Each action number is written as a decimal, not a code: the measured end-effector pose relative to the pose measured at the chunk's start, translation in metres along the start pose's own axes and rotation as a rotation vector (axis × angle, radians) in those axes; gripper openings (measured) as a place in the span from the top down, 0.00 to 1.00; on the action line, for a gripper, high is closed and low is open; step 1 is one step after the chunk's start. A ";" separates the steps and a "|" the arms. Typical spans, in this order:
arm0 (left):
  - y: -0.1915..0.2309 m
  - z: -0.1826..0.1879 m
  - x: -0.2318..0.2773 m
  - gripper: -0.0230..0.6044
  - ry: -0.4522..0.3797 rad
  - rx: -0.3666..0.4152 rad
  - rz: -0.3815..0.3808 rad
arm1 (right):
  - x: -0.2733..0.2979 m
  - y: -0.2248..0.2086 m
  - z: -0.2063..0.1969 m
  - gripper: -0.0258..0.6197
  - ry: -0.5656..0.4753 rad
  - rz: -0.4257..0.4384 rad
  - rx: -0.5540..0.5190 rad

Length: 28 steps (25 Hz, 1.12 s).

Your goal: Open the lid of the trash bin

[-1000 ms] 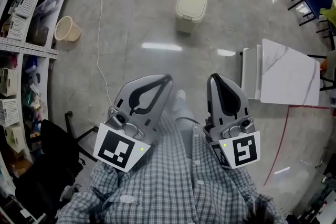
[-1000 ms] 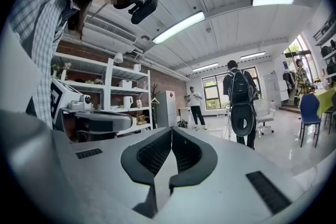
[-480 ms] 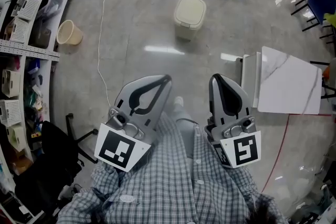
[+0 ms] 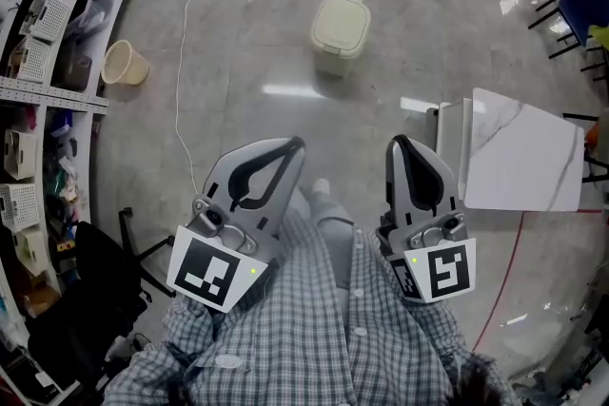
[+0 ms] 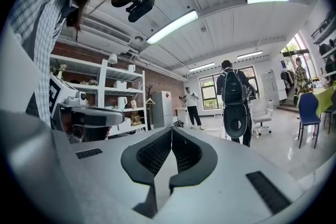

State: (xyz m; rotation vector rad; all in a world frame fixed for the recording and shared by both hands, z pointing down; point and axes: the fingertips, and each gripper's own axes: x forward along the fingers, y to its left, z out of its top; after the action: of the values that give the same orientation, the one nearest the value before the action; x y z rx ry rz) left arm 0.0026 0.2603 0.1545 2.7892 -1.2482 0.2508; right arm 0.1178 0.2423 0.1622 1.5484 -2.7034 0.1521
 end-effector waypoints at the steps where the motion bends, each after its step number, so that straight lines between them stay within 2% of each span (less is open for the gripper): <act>1: 0.002 0.000 0.001 0.96 -0.001 -0.005 0.004 | 0.002 0.000 -0.001 0.93 0.001 0.001 0.000; 10: 0.026 0.000 0.020 0.96 -0.009 -0.005 -0.010 | 0.022 -0.009 -0.001 0.93 0.010 -0.021 -0.010; 15: 0.050 0.006 0.040 0.96 -0.041 -0.045 -0.014 | 0.045 -0.018 0.004 0.93 0.011 -0.039 -0.018; 28: 0.125 0.007 0.078 0.96 -0.018 -0.072 -0.067 | 0.120 -0.029 0.007 0.93 0.040 -0.085 -0.010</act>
State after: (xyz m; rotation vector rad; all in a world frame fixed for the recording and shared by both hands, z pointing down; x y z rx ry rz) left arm -0.0382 0.1189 0.1622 2.7721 -1.1409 0.1730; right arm 0.0817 0.1238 0.1653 1.6363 -2.5985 0.1652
